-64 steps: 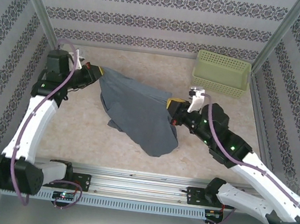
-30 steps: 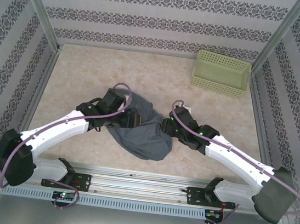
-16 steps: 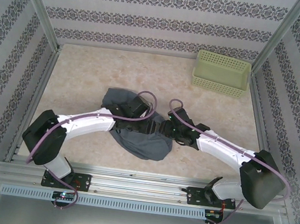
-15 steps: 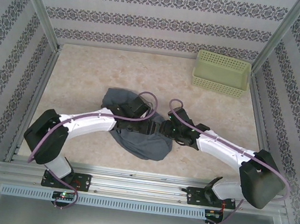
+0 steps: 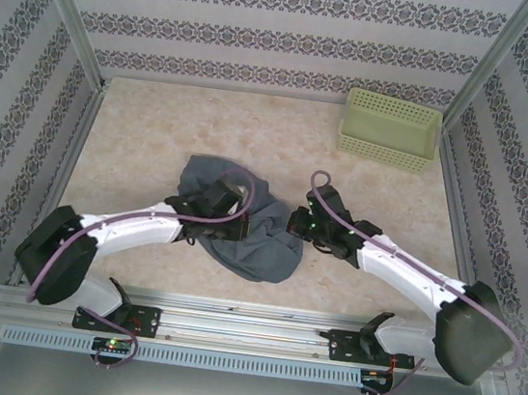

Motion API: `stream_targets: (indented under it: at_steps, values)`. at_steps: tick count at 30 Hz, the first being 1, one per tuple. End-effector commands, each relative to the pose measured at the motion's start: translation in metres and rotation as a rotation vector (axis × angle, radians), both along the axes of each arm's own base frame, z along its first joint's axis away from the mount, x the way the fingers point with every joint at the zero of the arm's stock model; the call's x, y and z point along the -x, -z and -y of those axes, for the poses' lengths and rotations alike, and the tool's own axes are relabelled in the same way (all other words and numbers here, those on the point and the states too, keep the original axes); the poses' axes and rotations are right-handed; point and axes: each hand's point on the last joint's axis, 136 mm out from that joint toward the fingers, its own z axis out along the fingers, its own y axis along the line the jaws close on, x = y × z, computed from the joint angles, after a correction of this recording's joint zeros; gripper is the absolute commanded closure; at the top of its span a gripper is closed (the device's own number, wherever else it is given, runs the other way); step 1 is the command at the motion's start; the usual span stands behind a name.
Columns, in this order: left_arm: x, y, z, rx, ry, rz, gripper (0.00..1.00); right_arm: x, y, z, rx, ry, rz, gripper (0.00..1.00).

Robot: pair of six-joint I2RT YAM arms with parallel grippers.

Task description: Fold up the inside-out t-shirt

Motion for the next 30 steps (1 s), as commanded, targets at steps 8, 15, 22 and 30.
stream_targets:
  at_steps: [8, 15, 22, 30]
  values:
    - [-0.014, -0.027, -0.036, 0.020, -0.069, 0.086, 1.00, -0.002, -0.063, 0.008, -0.169, -0.024, 0.191, 1.00]
    - [0.001, -0.051, 0.027, 0.092, 0.104, 0.155, 1.00, 0.000, -0.007, 0.036, 0.054, 0.061, 0.059, 0.95]
    - [0.009, -0.042, 0.032, 0.095, 0.127, 0.148, 1.00, 0.017, -0.043, 0.040, 0.162, 0.011, 0.147, 0.53]
    - [0.013, -0.042, 0.036, 0.120, 0.135, 0.153, 1.00, 0.041, -0.025, -0.015, -0.007, -0.024, 0.006, 0.52]
